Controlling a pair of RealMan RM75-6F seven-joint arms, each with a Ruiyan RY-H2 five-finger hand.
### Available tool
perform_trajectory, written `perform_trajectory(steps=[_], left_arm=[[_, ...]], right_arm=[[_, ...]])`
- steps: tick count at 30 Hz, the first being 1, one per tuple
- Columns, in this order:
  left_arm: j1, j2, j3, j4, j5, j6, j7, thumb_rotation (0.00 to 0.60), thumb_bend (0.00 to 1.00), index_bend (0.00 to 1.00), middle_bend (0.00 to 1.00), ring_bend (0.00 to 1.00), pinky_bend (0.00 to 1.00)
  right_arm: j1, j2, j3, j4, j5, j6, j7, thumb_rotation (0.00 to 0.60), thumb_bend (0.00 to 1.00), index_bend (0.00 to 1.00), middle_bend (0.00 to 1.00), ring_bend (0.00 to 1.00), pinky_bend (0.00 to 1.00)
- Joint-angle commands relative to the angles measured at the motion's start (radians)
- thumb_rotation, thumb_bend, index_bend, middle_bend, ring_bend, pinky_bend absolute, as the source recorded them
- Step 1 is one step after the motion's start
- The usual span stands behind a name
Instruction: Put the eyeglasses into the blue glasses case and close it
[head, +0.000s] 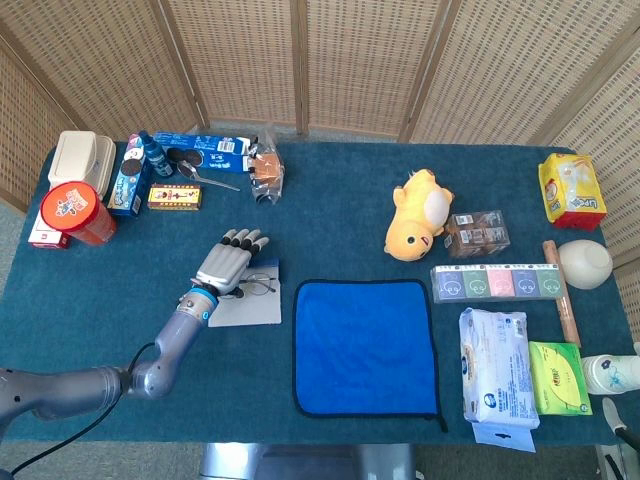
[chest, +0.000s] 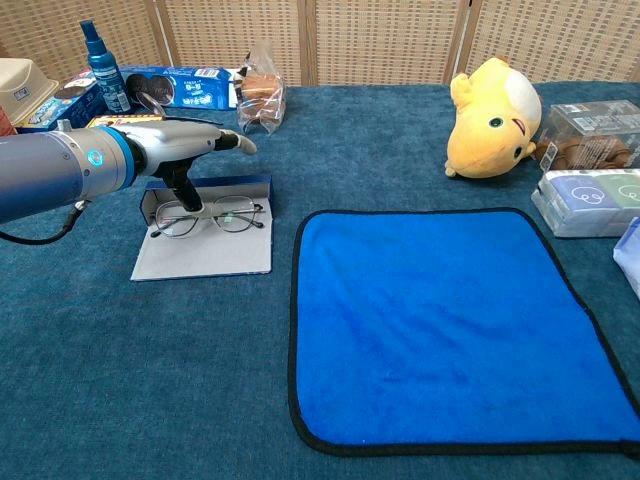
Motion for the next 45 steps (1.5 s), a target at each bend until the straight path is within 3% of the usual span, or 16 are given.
perform_trajectory(steps=[1,13,19,45], left_arm=[[-0.004,-0.003,-0.003,0.008,-0.005,-0.005,0.001,0.571,0.32,0.00,0.00,0.00,0.03],[0.012,0.031,-0.004,-0.030,0.010,-0.019,-0.045,0.572,0.32,0.00,0.00,0.00,0.03],[0.023,0.058,0.027,-0.069,0.019,-0.026,-0.043,0.575,0.32,0.00,0.00,0.00,0.03],[-0.014,0.010,0.002,0.040,-0.036,-0.033,-0.025,0.578,0.32,0.00,0.00,0.00,0.03]], right_arm=[[-0.001,0.000,0.001,-0.001,0.001,0.001,0.000,0.569,0.29,0.14,0.24,0.20,0.16],[0.000,0.000,0.003,-0.004,-0.002,0.001,-0.003,0.565,0.29,0.13,0.24,0.21,0.17],[0.002,0.000,0.003,-0.003,-0.006,-0.002,-0.004,0.567,0.29,0.13,0.24,0.21,0.17],[-0.011,0.005,0.002,-0.013,-0.007,0.012,-0.009,0.567,0.29,0.13,0.24,0.21,0.17]])
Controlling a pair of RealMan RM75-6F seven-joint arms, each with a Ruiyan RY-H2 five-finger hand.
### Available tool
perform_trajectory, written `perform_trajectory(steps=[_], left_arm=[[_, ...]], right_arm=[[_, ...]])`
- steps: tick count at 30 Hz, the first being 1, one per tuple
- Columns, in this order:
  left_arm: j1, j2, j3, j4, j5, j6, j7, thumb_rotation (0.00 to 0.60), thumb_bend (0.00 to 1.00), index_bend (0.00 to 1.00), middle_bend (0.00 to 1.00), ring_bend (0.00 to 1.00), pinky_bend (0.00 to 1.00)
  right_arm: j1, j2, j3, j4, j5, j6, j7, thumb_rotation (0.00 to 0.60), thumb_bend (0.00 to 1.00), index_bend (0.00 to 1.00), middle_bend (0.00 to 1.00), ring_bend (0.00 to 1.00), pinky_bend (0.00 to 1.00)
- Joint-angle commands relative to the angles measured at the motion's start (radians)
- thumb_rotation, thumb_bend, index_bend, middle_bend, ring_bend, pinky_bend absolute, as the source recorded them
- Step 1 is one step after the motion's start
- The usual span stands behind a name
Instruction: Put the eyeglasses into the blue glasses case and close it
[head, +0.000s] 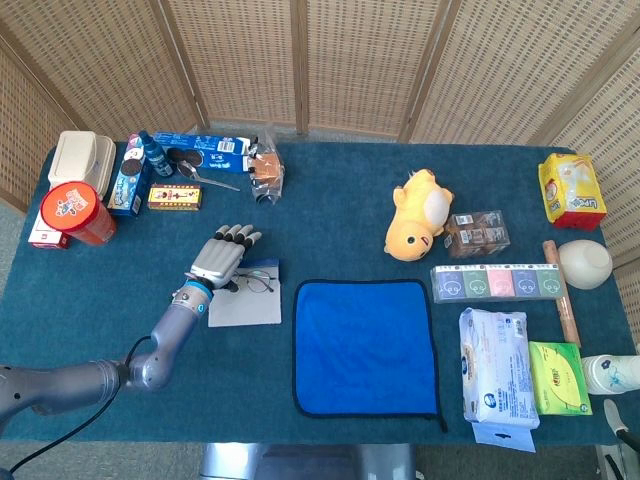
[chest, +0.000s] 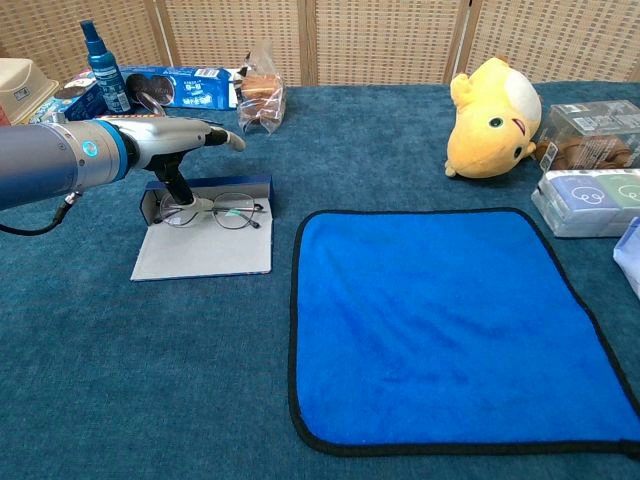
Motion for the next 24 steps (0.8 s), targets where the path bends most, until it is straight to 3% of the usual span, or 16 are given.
perform_trajectory(steps=[1,24], left_arm=[[-0.002,-0.004,-0.001,0.004,-0.002,-0.001,0.000,0.577,0.32,0.00,0.00,0.00,0.03],[-0.006,-0.054,-0.031,0.078,0.011,0.010,-0.033,0.576,0.32,0.00,0.00,0.00,0.03]], right_arm=[[-0.001,0.000,0.001,0.000,0.000,0.002,0.000,0.568,0.29,0.13,0.24,0.21,0.17],[-0.008,0.001,-0.001,0.000,0.001,0.004,0.000,0.565,0.29,0.13,0.24,0.21,0.17]])
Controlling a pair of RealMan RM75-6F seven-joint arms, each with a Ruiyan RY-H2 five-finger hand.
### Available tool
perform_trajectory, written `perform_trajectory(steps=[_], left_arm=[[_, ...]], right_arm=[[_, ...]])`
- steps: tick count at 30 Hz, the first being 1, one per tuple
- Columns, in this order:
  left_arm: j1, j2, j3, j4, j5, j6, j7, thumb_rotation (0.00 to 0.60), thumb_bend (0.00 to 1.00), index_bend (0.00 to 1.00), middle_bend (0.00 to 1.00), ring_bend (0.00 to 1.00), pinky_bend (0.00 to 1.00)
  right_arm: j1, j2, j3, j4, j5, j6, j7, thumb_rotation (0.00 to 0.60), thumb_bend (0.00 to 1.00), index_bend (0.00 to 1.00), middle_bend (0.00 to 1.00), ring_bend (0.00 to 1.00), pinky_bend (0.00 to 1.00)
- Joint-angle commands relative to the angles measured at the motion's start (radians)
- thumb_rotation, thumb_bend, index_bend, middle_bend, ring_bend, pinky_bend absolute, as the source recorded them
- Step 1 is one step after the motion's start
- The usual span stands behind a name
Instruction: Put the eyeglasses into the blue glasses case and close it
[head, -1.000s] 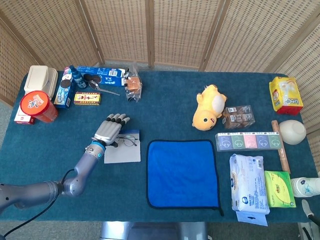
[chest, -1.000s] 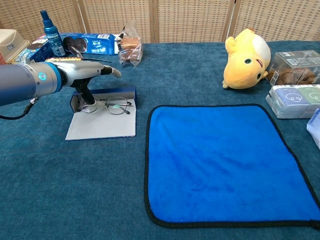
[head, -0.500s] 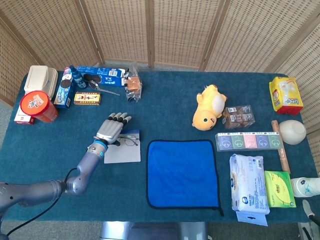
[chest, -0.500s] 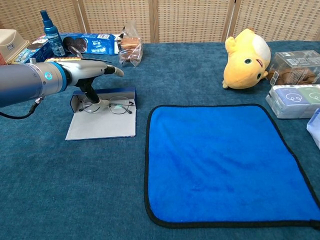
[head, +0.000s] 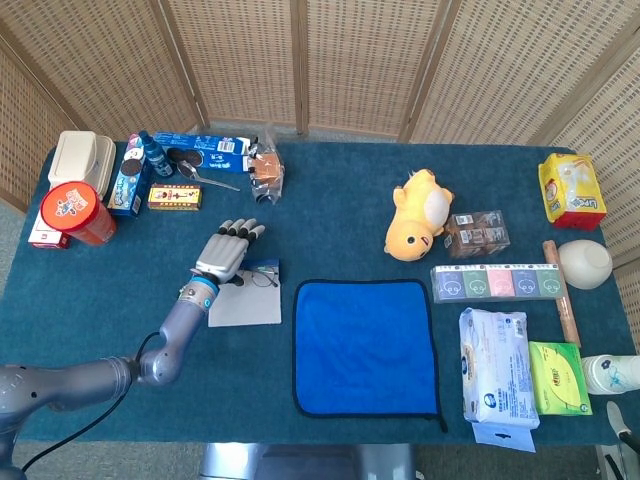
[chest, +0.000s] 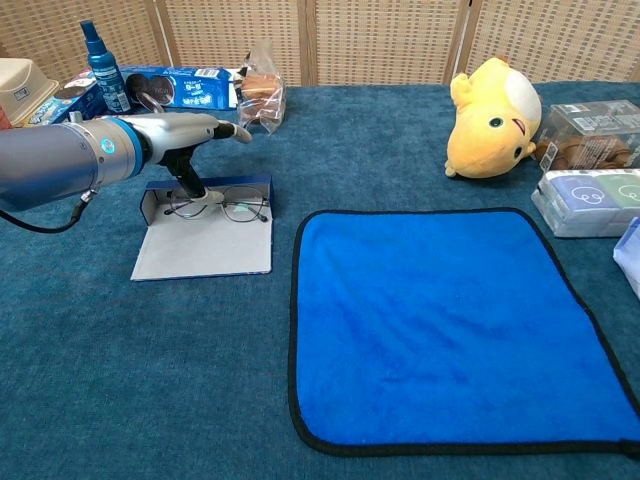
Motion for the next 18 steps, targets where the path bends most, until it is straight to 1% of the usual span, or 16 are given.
perform_trajectory(steps=[1,5,9,13,18], left_arm=[[0.004,0.005,-0.004,-0.005,0.005,0.003,-0.007,0.576,0.32,0.00,0.00,0.00,0.03],[0.010,0.027,-0.007,-0.030,0.008,-0.008,-0.019,0.570,0.32,0.00,0.00,0.00,0.03],[0.013,0.069,-0.009,-0.085,-0.005,-0.047,-0.036,0.565,0.32,0.00,0.00,0.00,0.04],[0.010,0.132,-0.022,-0.158,-0.044,-0.145,-0.093,0.562,0.32,0.00,0.00,0.00,0.04],[0.001,0.178,-0.026,-0.199,-0.069,-0.223,-0.145,0.555,0.32,0.00,0.00,0.00,0.07]], right_arm=[[0.001,0.000,-0.001,0.000,-0.002,-0.002,-0.001,0.566,0.29,0.13,0.24,0.21,0.17],[0.002,-0.001,0.000,0.000,-0.002,-0.004,-0.001,0.567,0.29,0.13,0.24,0.21,0.17],[0.003,0.000,0.001,0.000,-0.001,-0.005,-0.001,0.567,0.29,0.13,0.24,0.21,0.17],[0.006,-0.001,0.002,-0.001,0.001,-0.011,0.000,0.565,0.29,0.13,0.24,0.22,0.17],[0.009,-0.005,0.005,0.002,0.007,-0.017,0.002,0.566,0.29,0.13,0.24,0.22,0.17]])
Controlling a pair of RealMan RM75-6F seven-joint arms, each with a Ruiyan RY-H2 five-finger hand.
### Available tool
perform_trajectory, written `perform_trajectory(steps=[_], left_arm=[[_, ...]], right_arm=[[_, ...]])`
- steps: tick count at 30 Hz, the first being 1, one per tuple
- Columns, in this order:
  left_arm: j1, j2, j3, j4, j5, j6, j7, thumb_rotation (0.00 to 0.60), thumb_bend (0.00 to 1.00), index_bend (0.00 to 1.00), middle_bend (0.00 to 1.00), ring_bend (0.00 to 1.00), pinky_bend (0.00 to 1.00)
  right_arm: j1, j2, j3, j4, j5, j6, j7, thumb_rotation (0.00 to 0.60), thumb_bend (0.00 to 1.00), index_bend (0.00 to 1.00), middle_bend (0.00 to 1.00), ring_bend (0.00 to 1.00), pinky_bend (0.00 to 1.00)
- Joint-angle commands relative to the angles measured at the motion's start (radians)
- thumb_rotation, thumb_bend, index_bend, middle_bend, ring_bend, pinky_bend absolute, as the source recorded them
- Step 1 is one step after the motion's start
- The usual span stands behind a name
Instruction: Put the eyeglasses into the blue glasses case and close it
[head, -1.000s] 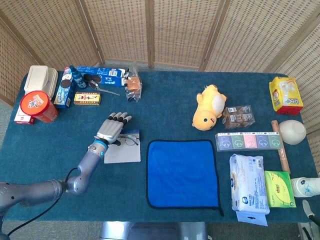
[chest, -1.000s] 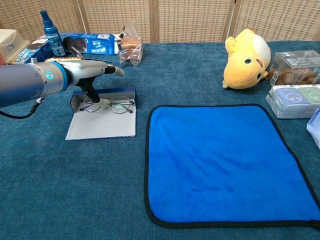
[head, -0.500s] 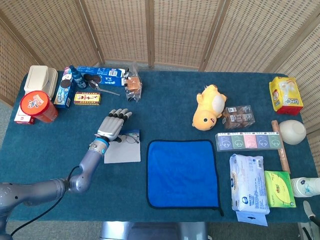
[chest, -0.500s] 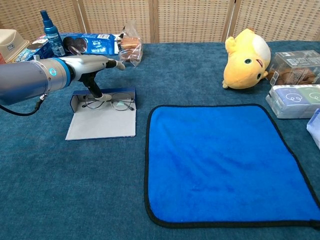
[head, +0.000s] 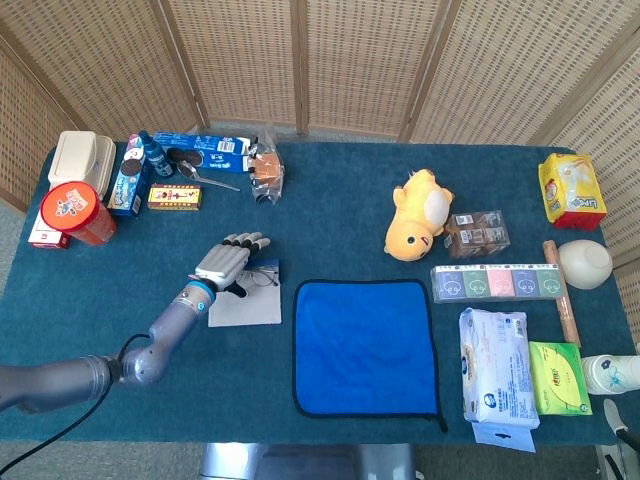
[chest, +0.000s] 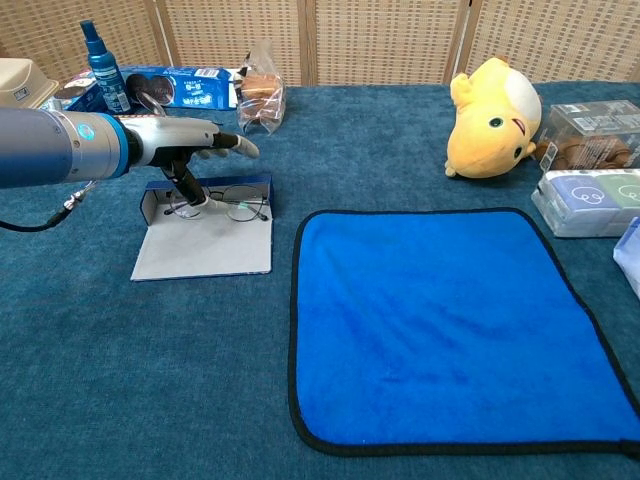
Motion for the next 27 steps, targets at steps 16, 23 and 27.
perform_trajectory(steps=[16,23,27], left_arm=[[-0.022,0.088,0.052,-0.102,0.030,-0.116,-0.129,0.550,0.32,0.00,0.00,0.00,0.13],[-0.029,0.106,0.059,-0.131,0.075,-0.151,-0.176,0.542,0.32,0.00,0.00,0.00,0.12],[-0.035,0.102,0.060,-0.137,0.117,-0.157,-0.195,0.542,0.32,0.00,0.00,0.00,0.12]], right_arm=[[-0.009,0.000,-0.001,0.004,-0.002,0.014,0.008,0.566,0.29,0.12,0.24,0.22,0.17],[-0.016,-0.001,-0.003,0.003,-0.006,0.025,0.006,0.568,0.29,0.12,0.24,0.22,0.17],[-0.019,-0.002,-0.005,0.004,-0.009,0.029,0.006,0.570,0.29,0.12,0.24,0.22,0.17]])
